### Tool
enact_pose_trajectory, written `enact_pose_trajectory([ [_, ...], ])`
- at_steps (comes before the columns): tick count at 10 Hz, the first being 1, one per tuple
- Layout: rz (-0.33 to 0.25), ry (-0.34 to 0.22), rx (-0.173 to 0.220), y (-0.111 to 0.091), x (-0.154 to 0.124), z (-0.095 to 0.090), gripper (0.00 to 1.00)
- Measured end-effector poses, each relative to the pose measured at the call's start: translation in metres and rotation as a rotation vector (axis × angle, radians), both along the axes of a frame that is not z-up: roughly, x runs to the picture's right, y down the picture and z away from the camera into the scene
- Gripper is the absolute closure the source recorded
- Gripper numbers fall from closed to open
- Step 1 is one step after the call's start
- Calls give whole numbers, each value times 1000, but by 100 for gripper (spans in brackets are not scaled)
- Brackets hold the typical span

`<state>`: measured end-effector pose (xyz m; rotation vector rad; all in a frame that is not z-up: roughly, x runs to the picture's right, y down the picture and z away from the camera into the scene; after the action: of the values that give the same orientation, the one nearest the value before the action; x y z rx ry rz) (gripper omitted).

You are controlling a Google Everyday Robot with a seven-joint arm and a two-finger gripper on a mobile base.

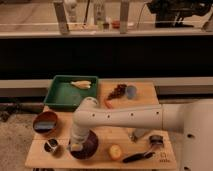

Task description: Wipe purple bowl with towel

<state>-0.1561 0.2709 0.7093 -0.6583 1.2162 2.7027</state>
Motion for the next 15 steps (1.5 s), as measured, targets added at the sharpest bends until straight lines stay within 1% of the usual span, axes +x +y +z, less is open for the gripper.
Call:
enact_pose_trajectory([
  [2,-23,12,-20,5,12,-5,100],
  [3,-31,26,-31,9,23,-6,100],
  [5,-29,51,-34,11,38,-6,100],
  [6,-27,80,-33,11,55,-5,100],
  [8,-30,105,-17,8,64,-3,100],
  [10,-18,134,12,-1,71,4,100],
  [12,-10,141,43,-9,68,12,100],
  [13,-2,144,55,-15,68,20,100],
  [15,-2,133,72,-24,60,31,100],
])
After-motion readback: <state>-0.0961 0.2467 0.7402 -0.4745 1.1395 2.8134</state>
